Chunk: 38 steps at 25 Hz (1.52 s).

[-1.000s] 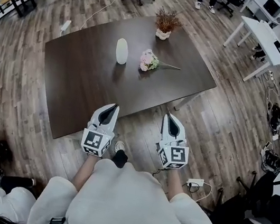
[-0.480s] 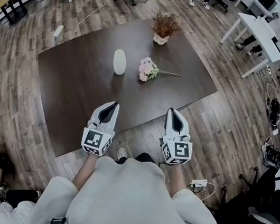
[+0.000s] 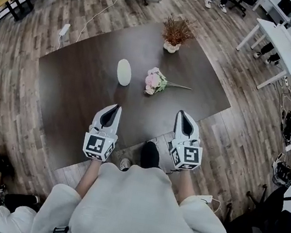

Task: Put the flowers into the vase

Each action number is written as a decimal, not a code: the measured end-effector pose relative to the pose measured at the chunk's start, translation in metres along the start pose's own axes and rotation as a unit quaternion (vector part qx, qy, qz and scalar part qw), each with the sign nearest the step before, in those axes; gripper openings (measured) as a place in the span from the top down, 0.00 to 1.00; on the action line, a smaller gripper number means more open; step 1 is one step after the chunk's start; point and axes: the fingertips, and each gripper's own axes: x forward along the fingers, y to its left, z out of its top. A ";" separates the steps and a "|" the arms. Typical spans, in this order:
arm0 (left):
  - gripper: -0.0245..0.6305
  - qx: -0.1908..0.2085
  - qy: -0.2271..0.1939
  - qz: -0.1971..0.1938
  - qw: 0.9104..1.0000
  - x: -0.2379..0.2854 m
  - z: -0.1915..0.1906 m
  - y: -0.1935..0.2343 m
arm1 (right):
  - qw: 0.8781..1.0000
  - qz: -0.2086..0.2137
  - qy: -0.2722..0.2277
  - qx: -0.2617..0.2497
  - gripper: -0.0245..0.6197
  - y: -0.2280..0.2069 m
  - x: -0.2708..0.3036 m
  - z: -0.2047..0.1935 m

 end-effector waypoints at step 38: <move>0.95 -0.056 0.154 0.127 0.978 0.112 -0.134 0.077 | 0.943 0.164 0.272 -0.101 0.83 -0.078 0.160 -0.197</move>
